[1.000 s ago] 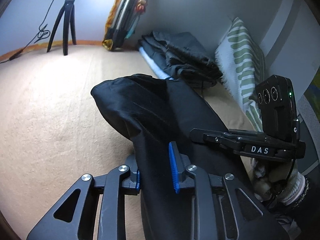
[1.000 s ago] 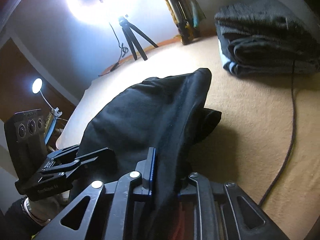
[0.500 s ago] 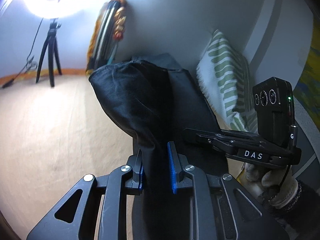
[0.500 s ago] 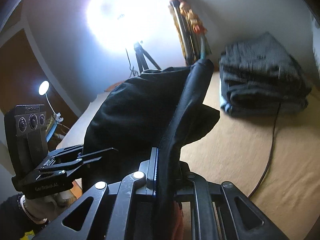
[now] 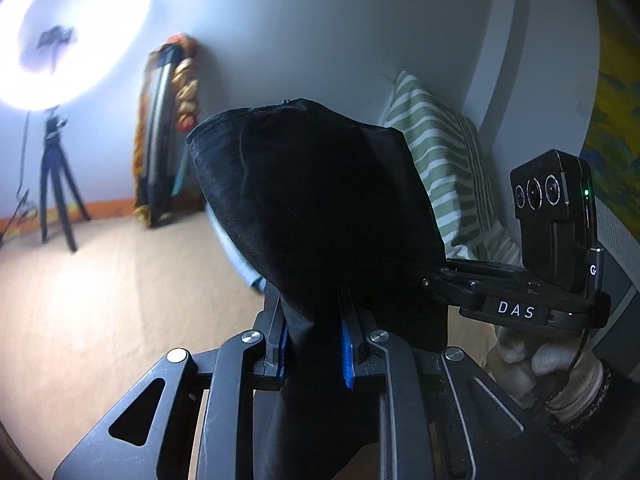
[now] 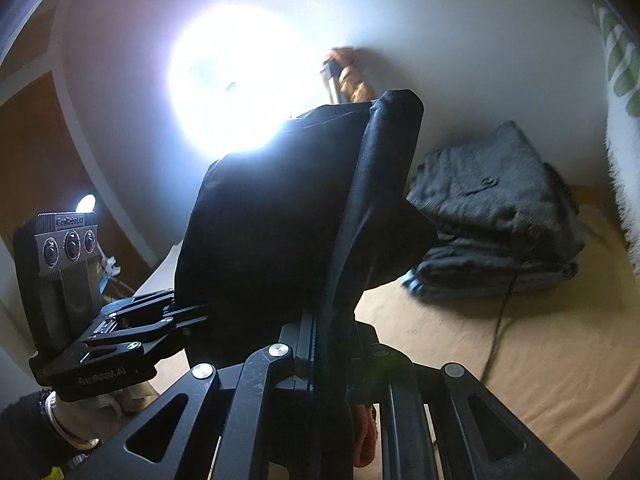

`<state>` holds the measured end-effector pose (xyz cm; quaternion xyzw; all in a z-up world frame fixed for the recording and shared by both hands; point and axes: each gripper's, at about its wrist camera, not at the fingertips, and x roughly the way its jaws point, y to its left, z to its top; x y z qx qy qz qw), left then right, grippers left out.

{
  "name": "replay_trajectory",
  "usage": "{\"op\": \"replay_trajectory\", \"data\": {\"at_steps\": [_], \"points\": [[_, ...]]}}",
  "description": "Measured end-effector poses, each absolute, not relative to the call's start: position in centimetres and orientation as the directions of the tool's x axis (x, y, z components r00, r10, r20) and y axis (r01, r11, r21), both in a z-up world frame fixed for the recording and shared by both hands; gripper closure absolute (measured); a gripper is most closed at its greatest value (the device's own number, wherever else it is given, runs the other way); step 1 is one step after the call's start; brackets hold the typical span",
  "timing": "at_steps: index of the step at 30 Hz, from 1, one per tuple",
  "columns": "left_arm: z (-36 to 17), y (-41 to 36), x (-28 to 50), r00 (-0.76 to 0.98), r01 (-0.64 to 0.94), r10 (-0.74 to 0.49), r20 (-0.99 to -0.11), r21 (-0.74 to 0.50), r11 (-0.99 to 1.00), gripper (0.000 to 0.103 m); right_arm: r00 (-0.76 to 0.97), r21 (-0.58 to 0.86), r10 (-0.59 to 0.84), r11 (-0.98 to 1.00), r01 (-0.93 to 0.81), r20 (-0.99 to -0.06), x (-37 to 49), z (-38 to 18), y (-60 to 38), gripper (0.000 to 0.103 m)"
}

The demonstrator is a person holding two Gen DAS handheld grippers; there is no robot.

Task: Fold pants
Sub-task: 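Lift the folded trousers with both grippers and carry them to the clothes stack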

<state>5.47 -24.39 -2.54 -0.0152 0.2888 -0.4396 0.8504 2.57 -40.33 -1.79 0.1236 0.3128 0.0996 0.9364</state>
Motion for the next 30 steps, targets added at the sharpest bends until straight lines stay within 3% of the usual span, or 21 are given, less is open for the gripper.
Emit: {"op": "replay_trajectory", "data": {"at_steps": [12,30], "points": [[0.4,-31.1,9.2,0.435,0.790,-0.787,-0.438,-0.234,0.567,0.086,0.842,0.267,0.174,0.963,-0.036,-0.510,5.0,1.7,-46.7,0.095],[2.2,-39.0,17.8,0.458,0.787,-0.790,-0.408,-0.228,0.574,0.086,0.854,0.175,0.093,0.984,-0.003,-0.512,14.3,6.0,-53.2,0.095]]}}
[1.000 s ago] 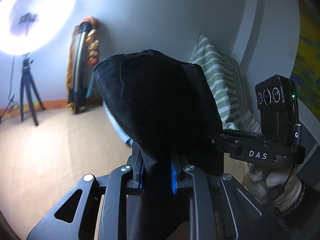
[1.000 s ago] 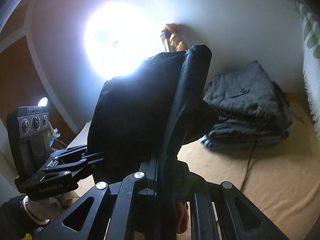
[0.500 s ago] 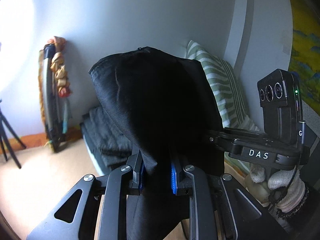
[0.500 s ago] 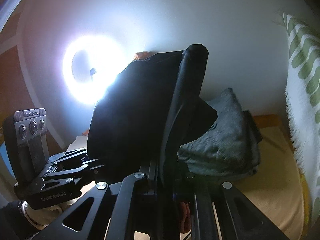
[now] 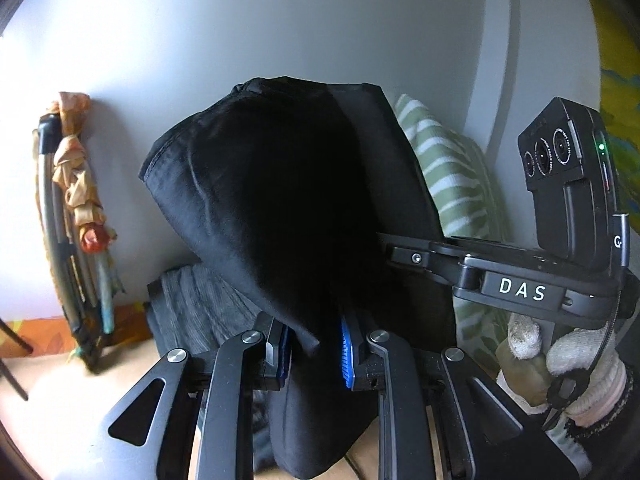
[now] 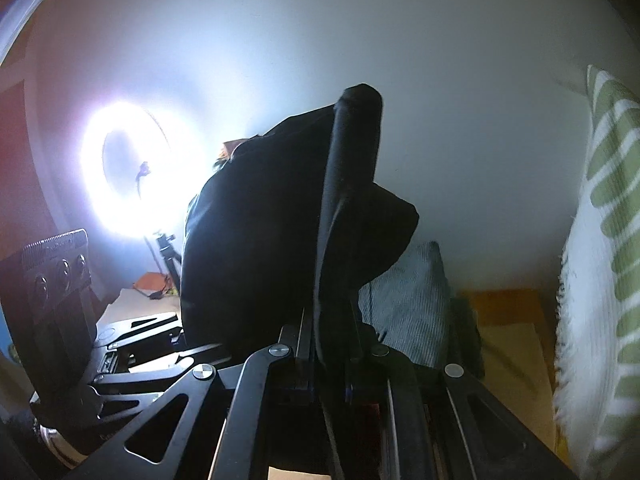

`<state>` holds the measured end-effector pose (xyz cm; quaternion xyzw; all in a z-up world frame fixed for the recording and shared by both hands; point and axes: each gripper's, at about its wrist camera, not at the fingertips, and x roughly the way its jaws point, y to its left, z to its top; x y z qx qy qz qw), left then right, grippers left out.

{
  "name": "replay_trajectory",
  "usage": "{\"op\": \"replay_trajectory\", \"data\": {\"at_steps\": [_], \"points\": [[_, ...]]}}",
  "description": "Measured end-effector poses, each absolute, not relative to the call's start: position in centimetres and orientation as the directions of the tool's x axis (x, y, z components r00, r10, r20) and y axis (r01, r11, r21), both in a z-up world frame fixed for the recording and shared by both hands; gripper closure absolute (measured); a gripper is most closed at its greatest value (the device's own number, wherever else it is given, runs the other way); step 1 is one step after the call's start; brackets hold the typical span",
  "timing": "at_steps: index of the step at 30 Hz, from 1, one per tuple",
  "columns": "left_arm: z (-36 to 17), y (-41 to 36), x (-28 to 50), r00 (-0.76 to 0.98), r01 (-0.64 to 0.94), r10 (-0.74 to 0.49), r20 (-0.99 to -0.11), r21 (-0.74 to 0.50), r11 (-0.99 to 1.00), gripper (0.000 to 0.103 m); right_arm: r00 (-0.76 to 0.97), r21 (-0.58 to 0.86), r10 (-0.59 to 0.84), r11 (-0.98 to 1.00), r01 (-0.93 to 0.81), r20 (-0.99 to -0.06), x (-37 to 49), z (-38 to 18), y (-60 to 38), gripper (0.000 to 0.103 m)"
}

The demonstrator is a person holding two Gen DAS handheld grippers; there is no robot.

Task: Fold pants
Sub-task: 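Lift the folded trousers with both grippers and carry them to the clothes stack, then lower the trousers onto the stacked clothes and open both grippers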

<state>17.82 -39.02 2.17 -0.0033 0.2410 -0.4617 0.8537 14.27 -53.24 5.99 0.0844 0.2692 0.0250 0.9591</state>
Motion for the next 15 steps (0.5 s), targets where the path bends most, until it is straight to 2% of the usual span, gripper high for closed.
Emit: {"op": "replay_trajectory", "data": {"at_steps": [9,15], "points": [[-0.2,-40.8,23.3,0.508,0.737,-0.722,-0.469,-0.197,0.647,0.086,0.828,0.204,0.124,0.979,-0.012,-0.547,20.9,3.7,-56.2,0.096],[-3.3,-41.6,26.6,0.508,0.706,-0.677,-0.533,-0.193,0.682,0.085,0.782,0.184,0.087,0.982,0.035,-0.618,23.7,0.4,-58.1,0.096]]}}
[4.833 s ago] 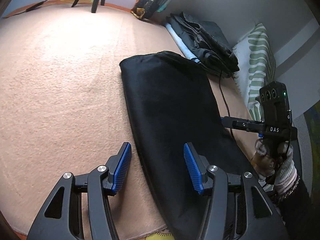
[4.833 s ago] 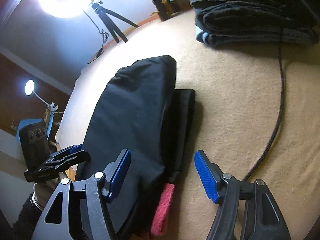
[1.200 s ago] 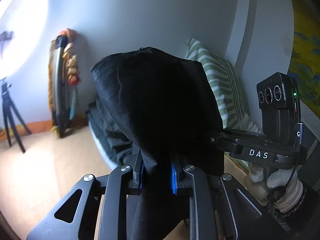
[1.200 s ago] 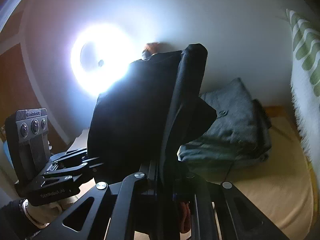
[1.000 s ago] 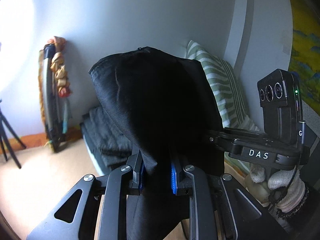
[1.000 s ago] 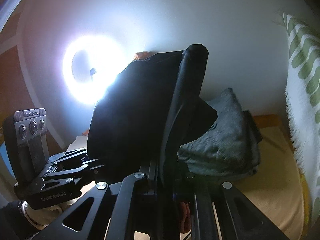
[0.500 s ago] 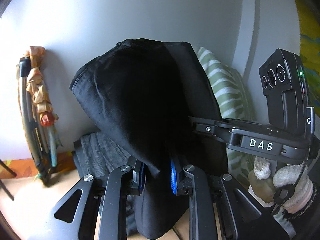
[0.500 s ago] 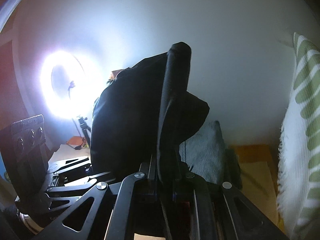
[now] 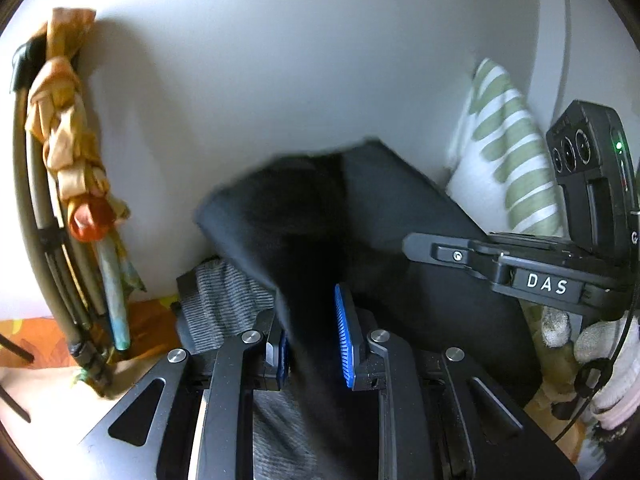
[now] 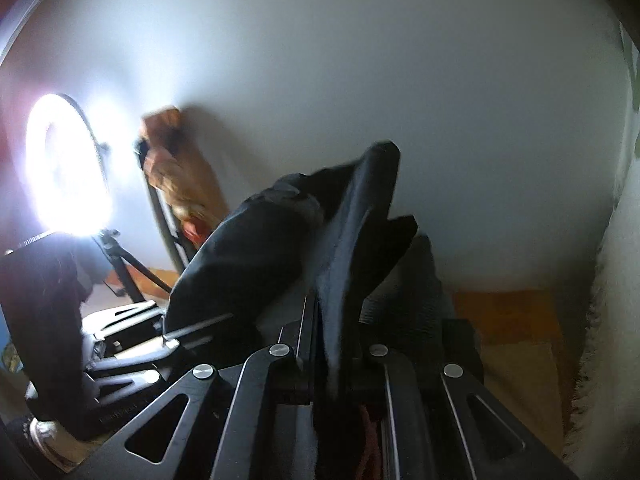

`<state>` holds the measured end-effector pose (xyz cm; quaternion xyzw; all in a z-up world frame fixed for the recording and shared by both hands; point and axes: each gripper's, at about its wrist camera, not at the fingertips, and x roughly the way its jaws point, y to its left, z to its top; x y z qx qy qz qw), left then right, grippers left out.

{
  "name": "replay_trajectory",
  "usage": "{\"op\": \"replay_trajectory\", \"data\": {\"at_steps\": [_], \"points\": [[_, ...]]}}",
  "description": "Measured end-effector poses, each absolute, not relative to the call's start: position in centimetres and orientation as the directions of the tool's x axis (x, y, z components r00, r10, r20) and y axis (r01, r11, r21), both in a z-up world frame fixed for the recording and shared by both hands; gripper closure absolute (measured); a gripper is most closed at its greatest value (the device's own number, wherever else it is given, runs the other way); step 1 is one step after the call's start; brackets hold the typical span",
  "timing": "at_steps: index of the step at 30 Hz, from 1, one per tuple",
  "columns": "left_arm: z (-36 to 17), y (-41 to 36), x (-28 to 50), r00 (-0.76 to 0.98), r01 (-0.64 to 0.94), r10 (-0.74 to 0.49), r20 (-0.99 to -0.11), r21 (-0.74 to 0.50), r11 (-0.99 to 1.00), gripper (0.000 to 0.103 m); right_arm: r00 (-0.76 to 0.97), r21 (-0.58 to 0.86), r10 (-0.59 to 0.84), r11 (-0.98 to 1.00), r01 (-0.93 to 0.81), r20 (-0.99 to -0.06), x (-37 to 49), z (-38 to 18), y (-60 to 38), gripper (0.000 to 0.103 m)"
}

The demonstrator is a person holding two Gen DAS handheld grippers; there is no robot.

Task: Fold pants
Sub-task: 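Lower the trousers onto the stacked clothes and open both grippers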

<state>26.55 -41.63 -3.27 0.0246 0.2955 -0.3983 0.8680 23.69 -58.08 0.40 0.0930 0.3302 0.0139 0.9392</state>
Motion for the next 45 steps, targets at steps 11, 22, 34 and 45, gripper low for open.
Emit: {"op": "replay_trajectory", "data": {"at_steps": [11,22,34,45], "points": [[-4.7,-40.3,27.0,0.533,0.670,-0.623,-0.573,-0.166,0.724,0.082,0.720,0.076,-0.063,0.984,0.159,-0.691,25.2,-3.7,-59.5,0.074],[-3.1,-38.3,24.2,0.539,0.671,-0.620,-0.571,-0.155,0.725,0.082,0.700,-0.011,-0.216,0.959,0.284,-0.681,22.5,-2.2,-59.3,0.045],[-0.5,-36.2,19.5,0.556,0.678,-0.634,-0.539,-0.148,0.720,0.065,0.732,0.000,-0.216,0.959,0.283,-0.646,17.0,0.2,-57.5,0.038],[1.2,-32.2,13.9,0.552,0.677,-0.652,-0.519,-0.178,0.714,0.045,0.785,0.042,-0.183,0.966,0.256,-0.592,10.2,2.0,-53.7,0.023]]}}
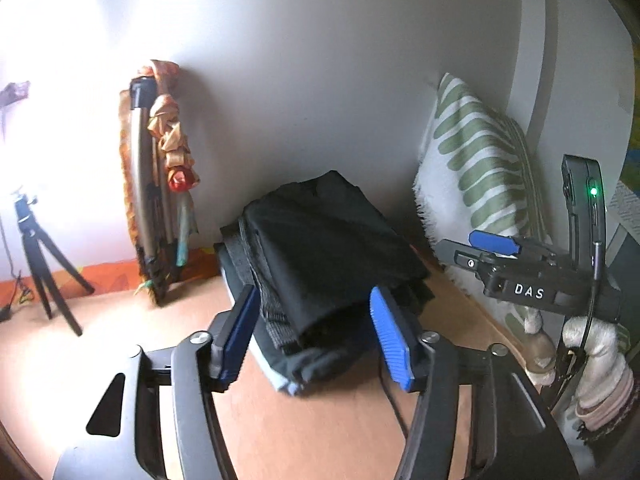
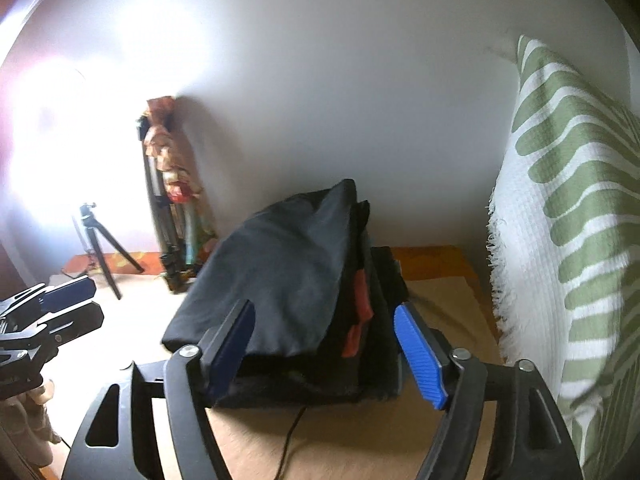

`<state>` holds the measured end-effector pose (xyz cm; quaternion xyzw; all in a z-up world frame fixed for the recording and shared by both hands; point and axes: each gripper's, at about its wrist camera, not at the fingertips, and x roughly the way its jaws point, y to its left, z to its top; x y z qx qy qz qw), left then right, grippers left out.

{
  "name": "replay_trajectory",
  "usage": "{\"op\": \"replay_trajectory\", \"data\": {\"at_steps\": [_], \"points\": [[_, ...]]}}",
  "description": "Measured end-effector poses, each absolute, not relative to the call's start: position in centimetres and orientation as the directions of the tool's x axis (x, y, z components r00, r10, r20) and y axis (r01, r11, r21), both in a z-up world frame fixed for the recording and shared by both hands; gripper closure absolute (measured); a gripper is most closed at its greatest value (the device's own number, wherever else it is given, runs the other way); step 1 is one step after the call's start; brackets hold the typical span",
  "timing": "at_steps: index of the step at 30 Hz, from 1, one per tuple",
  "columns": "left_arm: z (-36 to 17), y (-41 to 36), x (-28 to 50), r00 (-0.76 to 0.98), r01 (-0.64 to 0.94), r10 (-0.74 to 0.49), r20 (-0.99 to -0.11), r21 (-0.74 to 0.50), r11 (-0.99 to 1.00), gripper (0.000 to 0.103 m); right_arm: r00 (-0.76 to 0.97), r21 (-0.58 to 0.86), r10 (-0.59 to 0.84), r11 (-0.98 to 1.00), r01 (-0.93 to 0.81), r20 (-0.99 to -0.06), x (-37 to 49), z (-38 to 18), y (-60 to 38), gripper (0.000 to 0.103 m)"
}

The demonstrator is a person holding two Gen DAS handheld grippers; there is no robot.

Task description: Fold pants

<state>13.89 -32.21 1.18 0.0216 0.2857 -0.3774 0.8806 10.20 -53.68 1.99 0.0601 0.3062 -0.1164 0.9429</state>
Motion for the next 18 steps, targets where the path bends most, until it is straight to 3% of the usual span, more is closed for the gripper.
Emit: {"op": "replay_trajectory", "data": {"at_steps": [10,18], "points": [[1.8,-28.8,7.9,0.551,0.681,-0.659,-0.511,-0.181,0.710,0.040,0.814,0.064,-0.163,0.969,0.239,-0.558,3.7,2.8,-49.7,0.019],[1.7,-25.5,4.2,0.585,0.644,-0.620,-0.523,-0.166,0.747,0.026,0.827,0.018,-0.190,0.972,0.235,-0.528,-1.2,3.0,-45.8,0.015]]}}
